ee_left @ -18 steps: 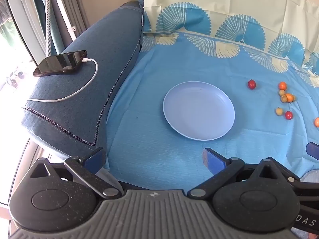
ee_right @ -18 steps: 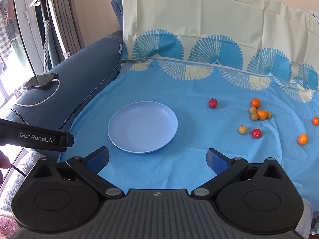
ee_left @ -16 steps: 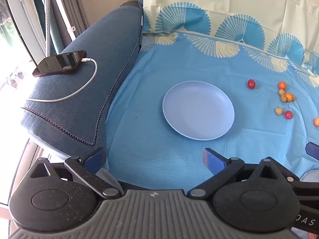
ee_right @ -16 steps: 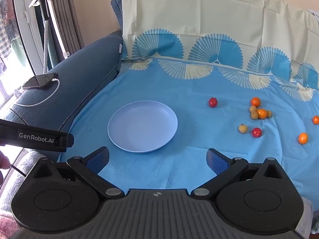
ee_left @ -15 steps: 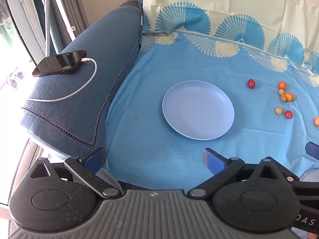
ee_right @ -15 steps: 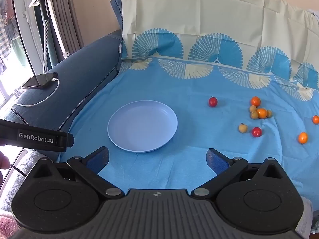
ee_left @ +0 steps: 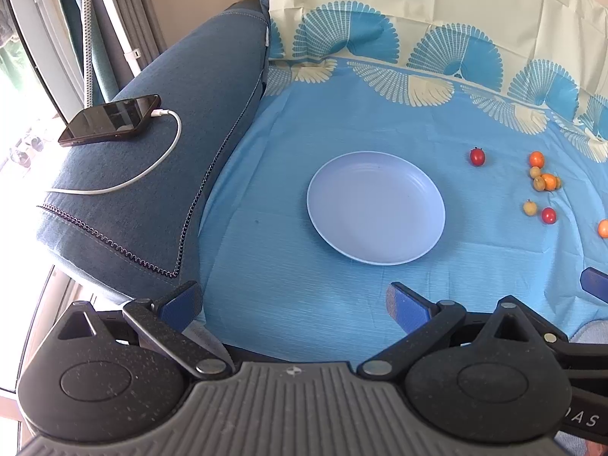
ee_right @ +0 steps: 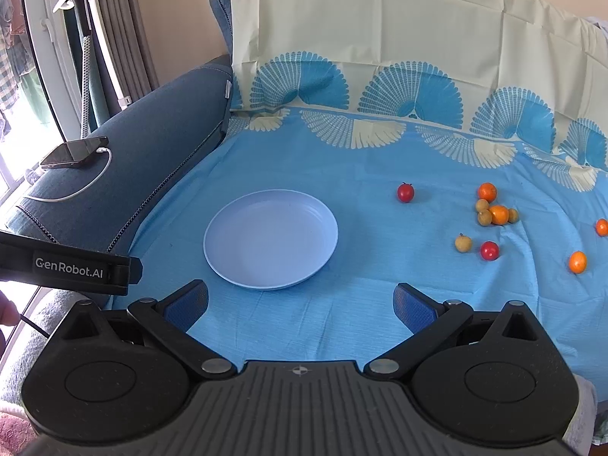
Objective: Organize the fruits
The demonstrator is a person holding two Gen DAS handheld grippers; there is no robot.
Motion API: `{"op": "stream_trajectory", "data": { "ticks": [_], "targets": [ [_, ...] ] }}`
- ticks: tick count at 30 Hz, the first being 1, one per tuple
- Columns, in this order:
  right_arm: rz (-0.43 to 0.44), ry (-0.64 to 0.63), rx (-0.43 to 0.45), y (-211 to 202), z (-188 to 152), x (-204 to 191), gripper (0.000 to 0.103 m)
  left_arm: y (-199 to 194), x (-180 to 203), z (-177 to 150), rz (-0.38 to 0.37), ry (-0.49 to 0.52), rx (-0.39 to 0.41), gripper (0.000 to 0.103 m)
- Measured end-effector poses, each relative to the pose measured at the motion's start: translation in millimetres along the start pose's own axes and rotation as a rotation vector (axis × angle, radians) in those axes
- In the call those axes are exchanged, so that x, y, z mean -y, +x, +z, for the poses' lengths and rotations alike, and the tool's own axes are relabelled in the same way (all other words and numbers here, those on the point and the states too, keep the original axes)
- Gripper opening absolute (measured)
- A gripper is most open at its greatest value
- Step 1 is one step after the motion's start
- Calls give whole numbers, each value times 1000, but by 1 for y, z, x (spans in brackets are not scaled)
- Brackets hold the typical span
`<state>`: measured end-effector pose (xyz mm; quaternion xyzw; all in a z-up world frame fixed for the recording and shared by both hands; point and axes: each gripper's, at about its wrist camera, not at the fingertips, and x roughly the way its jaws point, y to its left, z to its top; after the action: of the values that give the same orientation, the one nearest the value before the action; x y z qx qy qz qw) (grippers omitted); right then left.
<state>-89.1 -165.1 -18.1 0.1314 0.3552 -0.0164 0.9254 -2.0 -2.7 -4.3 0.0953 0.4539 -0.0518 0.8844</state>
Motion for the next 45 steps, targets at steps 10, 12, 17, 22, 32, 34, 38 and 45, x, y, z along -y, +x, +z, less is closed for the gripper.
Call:
{"op": "stream_trajectory", "data": {
  "ticks": [10, 12, 17, 22, 32, 34, 38, 45],
  "targets": [
    [-1, -7, -1, 2, 0, 0, 103, 2, 0, 2, 8, 3, -7, 103],
    [-1, -8, -1, 1, 0, -1, 103, 1, 0, 3, 9, 4, -7, 103],
    [-4, -5, -1, 1, 1, -1, 103, 1, 0, 4, 8, 11, -10, 103],
    [-4, -5, -1, 1, 2, -1, 103, 1, 0, 4, 8, 11, -5, 103],
    [-4, 6, 0, 0, 2, 0, 103, 1, 0, 4, -19, -5, 28, 103],
    [-3, 11, 2, 0, 2, 1, 103, 0, 1, 4, -16, 0, 29, 103],
    [-11, 24, 11, -1, 2, 3, 103, -1, 2, 4, -25, 13, 41, 103],
    [-56, 71, 48, -7, 2, 16, 103, 0, 15, 5, -27, 41, 24, 103]
  ]
}}
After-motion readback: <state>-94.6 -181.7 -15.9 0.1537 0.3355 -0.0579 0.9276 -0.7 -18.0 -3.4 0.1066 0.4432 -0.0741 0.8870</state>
